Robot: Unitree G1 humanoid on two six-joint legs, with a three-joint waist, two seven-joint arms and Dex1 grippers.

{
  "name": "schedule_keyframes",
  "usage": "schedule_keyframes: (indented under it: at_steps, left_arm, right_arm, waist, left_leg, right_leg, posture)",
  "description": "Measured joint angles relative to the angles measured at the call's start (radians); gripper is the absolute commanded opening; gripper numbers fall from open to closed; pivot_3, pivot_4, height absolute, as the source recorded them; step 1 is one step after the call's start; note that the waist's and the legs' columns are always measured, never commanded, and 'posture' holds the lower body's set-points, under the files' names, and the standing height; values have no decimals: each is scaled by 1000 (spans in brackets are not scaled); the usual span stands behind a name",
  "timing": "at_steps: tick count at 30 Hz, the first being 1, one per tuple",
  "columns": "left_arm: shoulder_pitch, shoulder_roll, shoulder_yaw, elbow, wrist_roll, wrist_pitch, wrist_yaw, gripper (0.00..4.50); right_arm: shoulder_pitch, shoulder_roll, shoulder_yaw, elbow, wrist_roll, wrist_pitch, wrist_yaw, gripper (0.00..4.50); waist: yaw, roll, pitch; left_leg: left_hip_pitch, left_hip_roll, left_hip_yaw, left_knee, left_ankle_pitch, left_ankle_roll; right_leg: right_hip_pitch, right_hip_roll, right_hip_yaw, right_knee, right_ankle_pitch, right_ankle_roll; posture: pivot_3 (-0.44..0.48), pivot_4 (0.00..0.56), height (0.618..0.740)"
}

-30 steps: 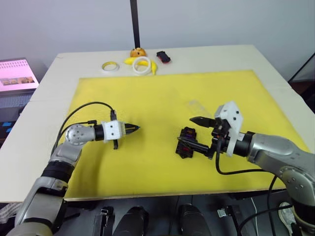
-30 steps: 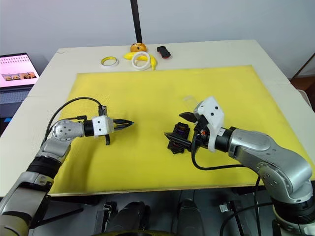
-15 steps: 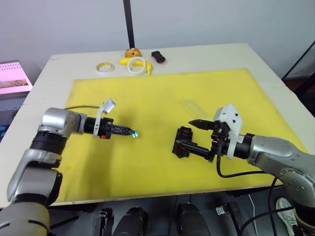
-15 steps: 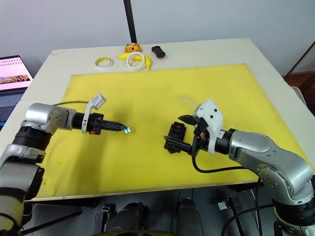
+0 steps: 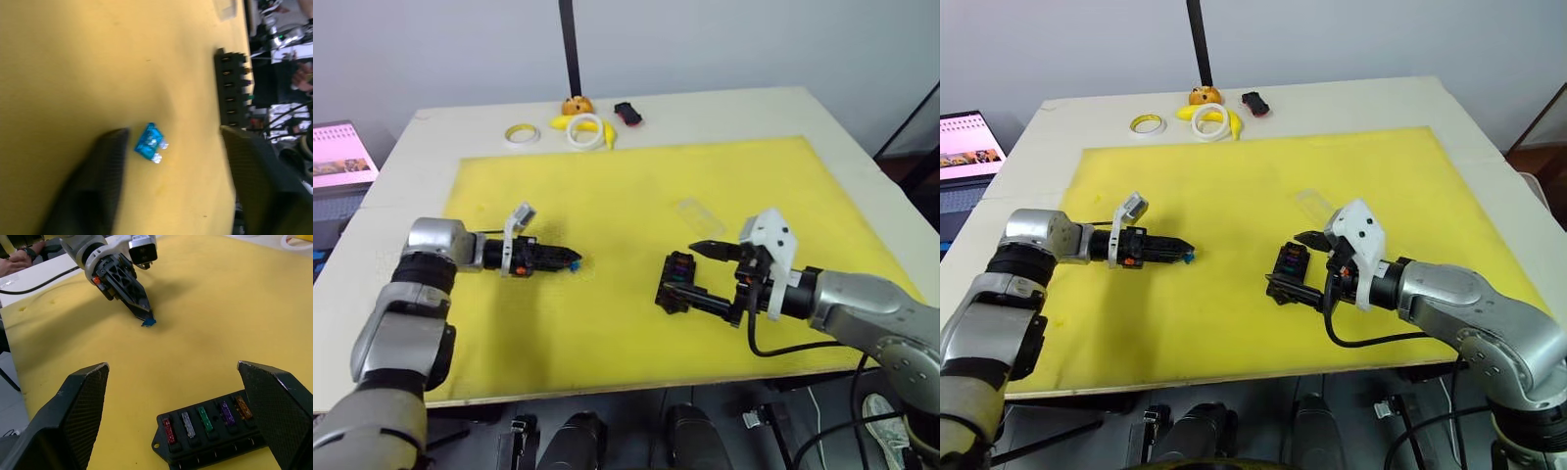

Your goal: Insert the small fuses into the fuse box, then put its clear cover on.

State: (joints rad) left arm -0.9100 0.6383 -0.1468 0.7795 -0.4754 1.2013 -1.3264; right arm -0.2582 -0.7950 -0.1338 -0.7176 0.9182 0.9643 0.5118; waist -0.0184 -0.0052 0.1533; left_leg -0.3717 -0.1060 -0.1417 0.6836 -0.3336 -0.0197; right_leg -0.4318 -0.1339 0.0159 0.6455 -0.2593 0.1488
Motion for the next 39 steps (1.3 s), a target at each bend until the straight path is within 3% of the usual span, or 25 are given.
schedule_keyframes:
  at_steps: [5, 8, 16, 23, 32, 39]
  left_arm:
    - [115, 113, 98, -125, -55, 103, 24, 3789]
    - [202, 126, 192, -245, -113, 190, 82, 3789]
    - [334, 18, 414, -444, -213, 360, 278, 3789]
    - [393, -139, 593, -560, -271, 402, 479, 3789]
    - [404, -263, 677, -597, -367, 405, 673, 3789]
    - [403, -295, 704, -594, -408, 407, 750, 3789]
  right_arm:
    - [-25, -11, 5, 24, -1, -1, 20, 4500]
    - [-44, -11, 10, 47, -2, -4, 40, 4500]
    - [-96, -12, 53, 80, -22, -10, 81, 4500]
    - [-103, -11, 54, 85, -31, -10, 85, 4500]
    - [-96, -9, 60, 84, -31, -10, 80, 4500]
    - [-96, -9, 60, 84, -32, -10, 77, 4500]
  waist:
    - [-20, 0, 0]
    - [-22, 0, 0]
    - [4, 0, 0]
    - [14, -1, -1]
    - [32, -1, -1]
    - [34, -1, -1]
  left_leg:
    - [-1, 1, -1, -2, 0, 0]
    - [-2, 0, -1, -1, 0, 0]
    - [-2, -1, 0, 0, 0, 0]
    - [-2, -2, 0, 0, 0, 0]
    - [-1, -2, 0, 1, 0, 0]
    - [-1, -2, 0, 1, 0, 0]
  right_leg:
    - [-7, 0, 3, 2, 0, 0]
    - [-7, -1, 3, 2, 0, 0]
    - [-7, -2, 4, 1, 0, 0]
    - [-6, -4, 4, 1, 0, 0]
    - [-5, -4, 4, 0, 0, 0]
    - [-4, -4, 4, 0, 0, 0]
  posture:
    - [0, 150, 740]
    - [0, 150, 740]
    - [0, 150, 740]
    - [0, 150, 740]
    - [0, 150, 740]
    - [0, 150, 740]
